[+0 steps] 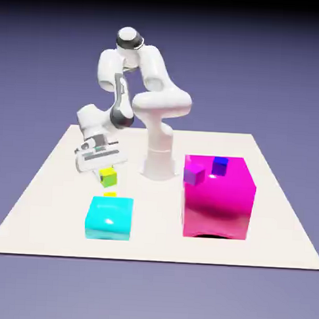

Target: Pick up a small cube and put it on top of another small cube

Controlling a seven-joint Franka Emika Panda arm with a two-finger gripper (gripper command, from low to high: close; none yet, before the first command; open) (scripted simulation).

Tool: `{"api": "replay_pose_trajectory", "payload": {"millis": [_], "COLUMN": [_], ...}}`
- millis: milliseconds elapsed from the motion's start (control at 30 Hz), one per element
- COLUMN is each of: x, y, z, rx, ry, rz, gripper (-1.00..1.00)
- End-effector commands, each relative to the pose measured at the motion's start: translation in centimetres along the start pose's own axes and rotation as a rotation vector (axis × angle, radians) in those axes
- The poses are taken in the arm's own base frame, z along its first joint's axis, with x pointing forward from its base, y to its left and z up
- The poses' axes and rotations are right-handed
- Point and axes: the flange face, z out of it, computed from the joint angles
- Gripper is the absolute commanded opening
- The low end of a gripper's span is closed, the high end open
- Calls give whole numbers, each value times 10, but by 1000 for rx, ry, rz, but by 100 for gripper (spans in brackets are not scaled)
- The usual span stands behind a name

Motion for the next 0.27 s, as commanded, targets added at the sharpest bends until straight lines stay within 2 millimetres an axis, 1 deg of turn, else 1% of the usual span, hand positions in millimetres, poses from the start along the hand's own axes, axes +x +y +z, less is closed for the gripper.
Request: {"api": "replay_pose_trajectory", "payload": {"millis": [0, 167, 200, 233], "x": [-1, -7, -7, -7], "y": [1, 4, 4, 4], "z": [6, 29, 29, 29], "rx": [-1, -11, -11, -11], "ry": [1, -4, -4, -4], "rz": [0, -3, -3, -3], "gripper": [-100, -100, 100, 100]}}
